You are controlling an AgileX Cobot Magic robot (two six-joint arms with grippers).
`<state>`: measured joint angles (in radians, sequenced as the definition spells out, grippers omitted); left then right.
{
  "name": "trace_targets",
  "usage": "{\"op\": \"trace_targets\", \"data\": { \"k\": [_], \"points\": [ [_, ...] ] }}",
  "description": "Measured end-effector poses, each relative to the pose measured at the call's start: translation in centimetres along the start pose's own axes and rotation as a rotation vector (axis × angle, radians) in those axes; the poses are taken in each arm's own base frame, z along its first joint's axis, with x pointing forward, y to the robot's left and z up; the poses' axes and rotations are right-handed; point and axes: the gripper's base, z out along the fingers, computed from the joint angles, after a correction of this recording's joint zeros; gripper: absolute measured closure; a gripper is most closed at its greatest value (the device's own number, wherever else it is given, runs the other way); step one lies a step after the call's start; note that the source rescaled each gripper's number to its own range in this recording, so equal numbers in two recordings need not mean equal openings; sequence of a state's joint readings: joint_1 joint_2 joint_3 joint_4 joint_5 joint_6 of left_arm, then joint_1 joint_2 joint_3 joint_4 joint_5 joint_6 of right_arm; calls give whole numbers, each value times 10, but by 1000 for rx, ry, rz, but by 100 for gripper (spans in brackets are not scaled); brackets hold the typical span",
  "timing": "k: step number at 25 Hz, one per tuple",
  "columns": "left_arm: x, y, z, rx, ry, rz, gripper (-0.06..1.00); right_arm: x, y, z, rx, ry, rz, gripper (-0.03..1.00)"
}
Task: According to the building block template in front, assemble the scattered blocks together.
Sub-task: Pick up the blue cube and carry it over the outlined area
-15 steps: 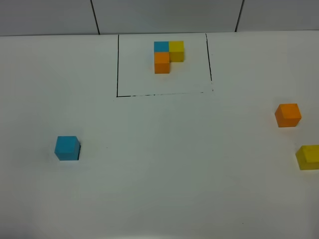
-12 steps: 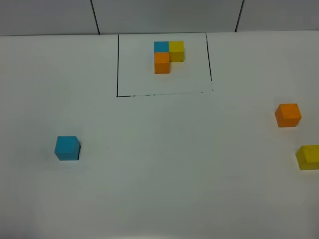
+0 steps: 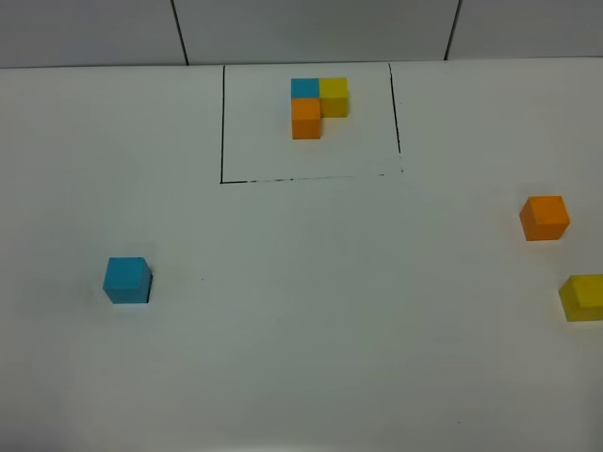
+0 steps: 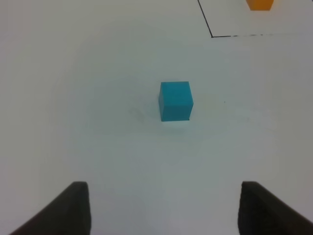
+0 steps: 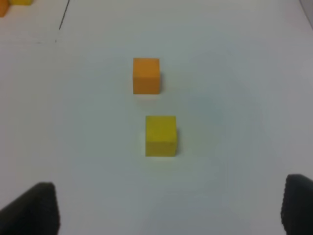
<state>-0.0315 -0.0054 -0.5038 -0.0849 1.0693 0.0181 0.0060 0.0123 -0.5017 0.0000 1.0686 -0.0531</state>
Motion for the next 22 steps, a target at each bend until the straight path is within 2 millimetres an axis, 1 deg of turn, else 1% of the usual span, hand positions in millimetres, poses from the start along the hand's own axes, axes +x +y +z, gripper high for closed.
{"op": "trace_targets", "data": {
  "k": [22],
  "points": [
    [0, 0, 0, 0, 0, 1, 55, 0, 0, 0, 0, 0, 0, 16]
  ]
}}
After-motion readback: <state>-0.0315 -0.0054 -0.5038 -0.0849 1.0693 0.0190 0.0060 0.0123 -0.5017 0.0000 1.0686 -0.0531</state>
